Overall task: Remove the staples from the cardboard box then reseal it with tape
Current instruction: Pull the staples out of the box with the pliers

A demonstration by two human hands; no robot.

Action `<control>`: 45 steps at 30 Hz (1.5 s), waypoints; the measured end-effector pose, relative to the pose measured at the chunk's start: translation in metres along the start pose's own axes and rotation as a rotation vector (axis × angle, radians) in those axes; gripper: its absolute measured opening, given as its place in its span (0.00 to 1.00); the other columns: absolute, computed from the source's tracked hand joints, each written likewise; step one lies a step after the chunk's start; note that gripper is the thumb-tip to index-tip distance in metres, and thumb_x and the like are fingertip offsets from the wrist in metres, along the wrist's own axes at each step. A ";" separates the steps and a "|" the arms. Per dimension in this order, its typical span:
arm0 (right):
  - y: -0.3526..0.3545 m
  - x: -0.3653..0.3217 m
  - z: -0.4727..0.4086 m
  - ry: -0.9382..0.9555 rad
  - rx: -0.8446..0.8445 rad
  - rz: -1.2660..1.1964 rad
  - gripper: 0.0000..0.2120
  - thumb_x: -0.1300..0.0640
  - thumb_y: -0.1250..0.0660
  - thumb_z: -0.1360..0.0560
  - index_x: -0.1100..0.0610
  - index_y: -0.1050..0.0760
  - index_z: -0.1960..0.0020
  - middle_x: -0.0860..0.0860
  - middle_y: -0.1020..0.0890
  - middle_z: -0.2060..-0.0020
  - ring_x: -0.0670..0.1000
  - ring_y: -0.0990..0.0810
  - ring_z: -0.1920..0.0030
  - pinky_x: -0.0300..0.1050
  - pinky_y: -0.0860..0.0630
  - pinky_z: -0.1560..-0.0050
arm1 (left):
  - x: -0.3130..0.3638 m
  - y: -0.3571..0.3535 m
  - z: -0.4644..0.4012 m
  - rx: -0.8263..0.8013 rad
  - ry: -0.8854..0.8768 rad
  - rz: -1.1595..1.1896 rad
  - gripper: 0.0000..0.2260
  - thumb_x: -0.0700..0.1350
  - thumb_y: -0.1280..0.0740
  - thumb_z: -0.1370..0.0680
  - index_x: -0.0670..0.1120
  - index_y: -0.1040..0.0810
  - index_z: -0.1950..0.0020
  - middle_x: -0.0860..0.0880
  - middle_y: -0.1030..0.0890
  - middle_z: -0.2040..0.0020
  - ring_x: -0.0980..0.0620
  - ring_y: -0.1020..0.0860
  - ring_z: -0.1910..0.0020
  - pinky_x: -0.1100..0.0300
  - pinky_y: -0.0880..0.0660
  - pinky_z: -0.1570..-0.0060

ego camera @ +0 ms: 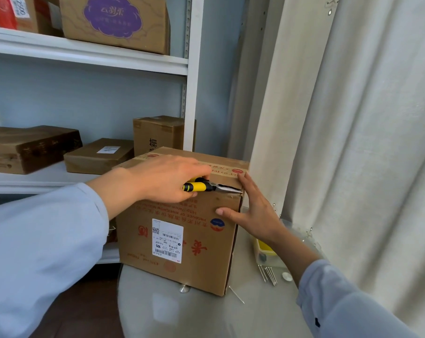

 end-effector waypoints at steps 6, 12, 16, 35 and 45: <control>0.000 -0.001 -0.001 0.012 0.018 0.002 0.45 0.36 0.31 0.33 0.45 0.51 0.23 0.44 0.49 0.23 0.51 0.42 0.25 0.53 0.37 0.29 | -0.001 -0.001 0.008 -0.017 0.034 0.007 0.08 0.53 0.36 0.23 0.57 0.32 0.46 0.56 0.26 0.52 0.55 0.26 0.54 0.53 0.25 0.54; -0.001 0.000 -0.001 0.027 0.027 -0.046 0.45 0.36 0.31 0.33 0.45 0.49 0.24 0.43 0.47 0.23 0.51 0.39 0.26 0.56 0.33 0.30 | 0.005 0.005 0.004 -0.016 0.021 -0.069 0.08 0.52 0.36 0.22 0.58 0.36 0.53 0.57 0.27 0.58 0.55 0.27 0.57 0.57 0.28 0.60; -0.002 0.001 -0.001 0.027 0.021 -0.055 0.47 0.32 0.34 0.36 0.44 0.48 0.24 0.43 0.46 0.23 0.51 0.39 0.26 0.58 0.33 0.31 | 0.003 0.010 0.000 -0.001 0.004 -0.105 0.08 0.54 0.36 0.23 0.57 0.33 0.48 0.56 0.27 0.55 0.56 0.28 0.56 0.62 0.34 0.62; -0.004 0.006 -0.004 0.044 0.054 -0.071 0.44 0.34 0.31 0.34 0.44 0.47 0.25 0.43 0.44 0.24 0.50 0.38 0.27 0.56 0.32 0.31 | 0.026 -0.012 0.035 0.240 0.349 -0.044 0.11 0.54 0.39 0.21 0.52 0.37 0.43 0.52 0.25 0.55 0.51 0.27 0.59 0.56 0.26 0.62; -0.005 0.007 -0.005 0.043 0.051 -0.085 0.44 0.32 0.33 0.35 0.43 0.48 0.25 0.43 0.44 0.24 0.51 0.37 0.27 0.56 0.31 0.32 | 0.011 0.006 0.019 0.075 0.247 -0.106 0.09 0.54 0.37 0.22 0.57 0.37 0.51 0.55 0.29 0.56 0.52 0.28 0.56 0.57 0.28 0.61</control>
Point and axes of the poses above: each hand's wrist, its own z-axis away from the middle knuckle, its own y-axis out of the back of the hand, x = y × z, the point moved 10 cm from there along -z, towards the middle knuckle
